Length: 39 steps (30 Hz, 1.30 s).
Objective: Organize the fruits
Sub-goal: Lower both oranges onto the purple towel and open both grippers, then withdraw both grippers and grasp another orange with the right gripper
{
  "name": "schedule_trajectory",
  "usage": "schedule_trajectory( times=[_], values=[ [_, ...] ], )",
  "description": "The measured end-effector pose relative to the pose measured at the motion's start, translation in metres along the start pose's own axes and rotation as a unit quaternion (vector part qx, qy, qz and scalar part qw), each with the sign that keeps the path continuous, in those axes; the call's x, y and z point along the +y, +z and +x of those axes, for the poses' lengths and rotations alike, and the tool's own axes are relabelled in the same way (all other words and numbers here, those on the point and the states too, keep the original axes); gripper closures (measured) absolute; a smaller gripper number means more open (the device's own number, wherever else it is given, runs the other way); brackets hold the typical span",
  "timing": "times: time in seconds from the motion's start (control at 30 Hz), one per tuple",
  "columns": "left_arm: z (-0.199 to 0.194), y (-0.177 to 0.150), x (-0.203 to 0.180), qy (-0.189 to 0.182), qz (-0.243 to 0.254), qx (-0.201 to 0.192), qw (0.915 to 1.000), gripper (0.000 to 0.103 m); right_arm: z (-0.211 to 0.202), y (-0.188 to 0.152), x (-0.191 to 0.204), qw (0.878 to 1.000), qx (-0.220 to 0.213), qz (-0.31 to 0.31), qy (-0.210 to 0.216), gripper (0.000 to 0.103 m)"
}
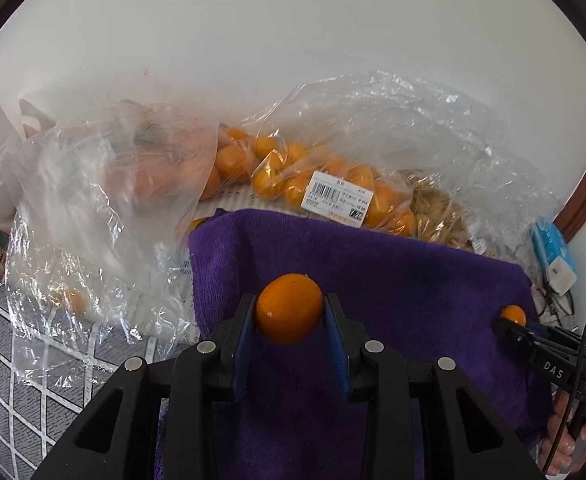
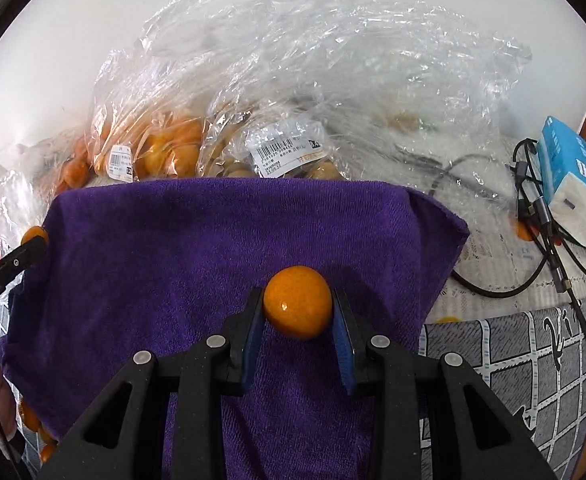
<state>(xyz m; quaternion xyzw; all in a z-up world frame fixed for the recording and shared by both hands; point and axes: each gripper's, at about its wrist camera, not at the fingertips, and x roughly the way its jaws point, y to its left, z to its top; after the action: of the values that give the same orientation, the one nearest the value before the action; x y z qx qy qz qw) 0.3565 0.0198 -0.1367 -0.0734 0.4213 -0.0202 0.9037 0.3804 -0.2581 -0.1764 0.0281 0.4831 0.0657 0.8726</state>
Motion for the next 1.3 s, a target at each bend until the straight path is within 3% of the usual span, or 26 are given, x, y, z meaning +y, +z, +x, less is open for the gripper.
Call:
schedule_trajectory(
  times=[0.3, 0.37, 0.43, 0.57, 0.87, 1.03, 1.2, 1.3],
  values=[
    [0.014, -0.006, -0.002, 0.007, 0.004, 0.029, 0.9996, 0.071, 0.001, 0.000, 0.003, 1.000, -0.001, -0.006, 0.001, 0.069],
    [0.015, -0.007, -0.003, 0.006, 0.005, 0.032, 0.9995, 0.071, -0.003, 0.000, 0.002, 1.000, -0.004, -0.008, 0.005, 0.062],
    [0.016, -0.007, -0.004, 0.006, 0.008, 0.032, 0.9994, 0.071, -0.007, 0.001, 0.001, 1.000, -0.009, -0.008, 0.007, 0.047],
    [0.012, -0.005, -0.009, 0.008, 0.020, 0.023, 0.9995, 0.062, -0.019, 0.003, -0.002, 1.000, -0.026, -0.008, 0.006, 0.037],
    [-0.028, 0.005, -0.008, -0.002, 0.012, -0.029, 0.9995, 0.059, -0.062, 0.008, -0.003, 0.996, -0.086, 0.016, -0.009, 0.037],
    [-0.072, 0.014, -0.012, -0.007, 0.023, -0.077, 0.9967, 0.059, -0.101, -0.001, 0.013, 0.989, -0.136, 0.009, -0.059, 0.037],
    [-0.117, 0.009, -0.013, -0.038, 0.022, -0.100, 0.9940, 0.059, -0.127, -0.027, 0.023, 0.994, -0.106, -0.009, -0.041, 0.037],
    [-0.134, -0.005, -0.011, -0.032, 0.030, -0.101, 0.9939, 0.059, -0.139, -0.053, 0.034, 0.992, -0.109, -0.026, -0.049, 0.037]
  ],
)
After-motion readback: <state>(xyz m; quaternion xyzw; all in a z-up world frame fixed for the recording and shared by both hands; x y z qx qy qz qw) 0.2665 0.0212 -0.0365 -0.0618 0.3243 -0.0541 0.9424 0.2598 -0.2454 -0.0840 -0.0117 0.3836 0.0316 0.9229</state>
